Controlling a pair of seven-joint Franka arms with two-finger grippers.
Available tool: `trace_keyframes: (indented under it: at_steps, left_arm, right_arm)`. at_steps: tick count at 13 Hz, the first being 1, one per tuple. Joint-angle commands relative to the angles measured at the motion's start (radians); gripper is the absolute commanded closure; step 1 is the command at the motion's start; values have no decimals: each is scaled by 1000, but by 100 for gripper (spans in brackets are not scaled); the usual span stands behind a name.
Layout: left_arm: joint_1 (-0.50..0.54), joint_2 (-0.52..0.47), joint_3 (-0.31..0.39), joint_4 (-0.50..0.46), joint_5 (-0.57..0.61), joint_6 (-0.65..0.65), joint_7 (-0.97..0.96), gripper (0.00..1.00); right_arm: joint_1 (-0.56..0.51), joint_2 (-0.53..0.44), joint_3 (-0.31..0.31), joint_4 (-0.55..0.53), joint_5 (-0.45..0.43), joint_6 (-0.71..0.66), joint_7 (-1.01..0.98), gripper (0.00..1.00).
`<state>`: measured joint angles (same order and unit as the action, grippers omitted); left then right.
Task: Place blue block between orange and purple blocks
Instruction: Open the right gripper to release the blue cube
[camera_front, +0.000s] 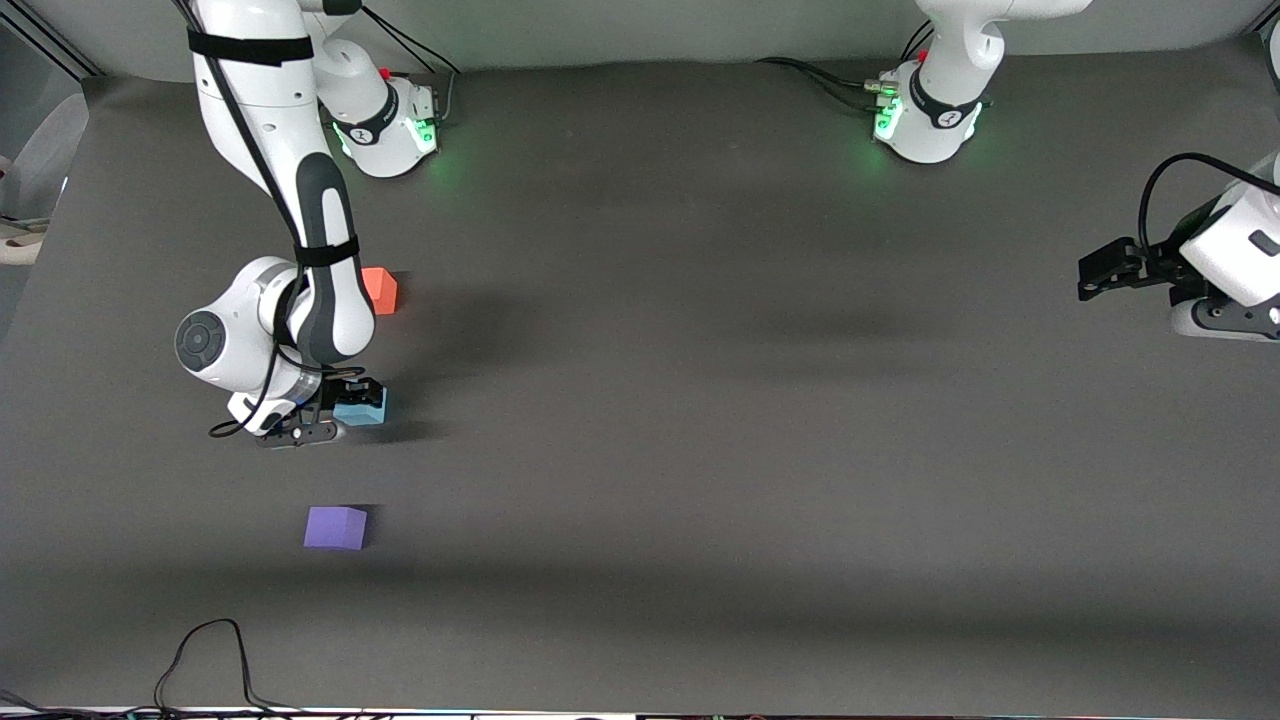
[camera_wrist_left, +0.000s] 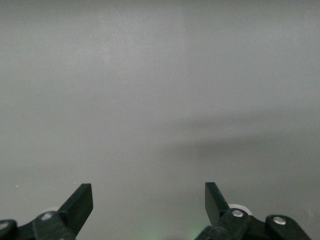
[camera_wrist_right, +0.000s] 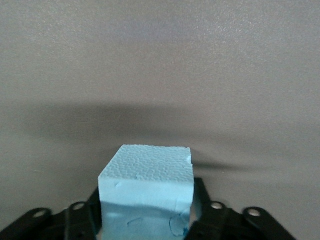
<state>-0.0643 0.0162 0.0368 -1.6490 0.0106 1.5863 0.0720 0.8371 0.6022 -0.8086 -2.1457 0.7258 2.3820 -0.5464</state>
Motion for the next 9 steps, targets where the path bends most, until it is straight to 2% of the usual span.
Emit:
trace_keyframes:
  at_steps: [1, 4, 6, 9]
  left_arm:
    - [-12, 7, 8, 20, 12, -3, -4, 0]
    - [-12, 7, 8, 20, 11, -3, -9, 0]
    - [-9, 7, 8, 20, 11, -3, -11, 0]
    - [-9, 7, 8, 20, 9, -6, -35, 0]
  right_arm:
    - [10, 2, -7, 12, 34, 2, -30, 0]
    - [23, -51, -18, 17, 23, -6, -18, 0]
    - [36, -81, -66, 30, 15, -55, -18, 0]
    - [94, -85, -153, 114, 0, -154, -15, 0]
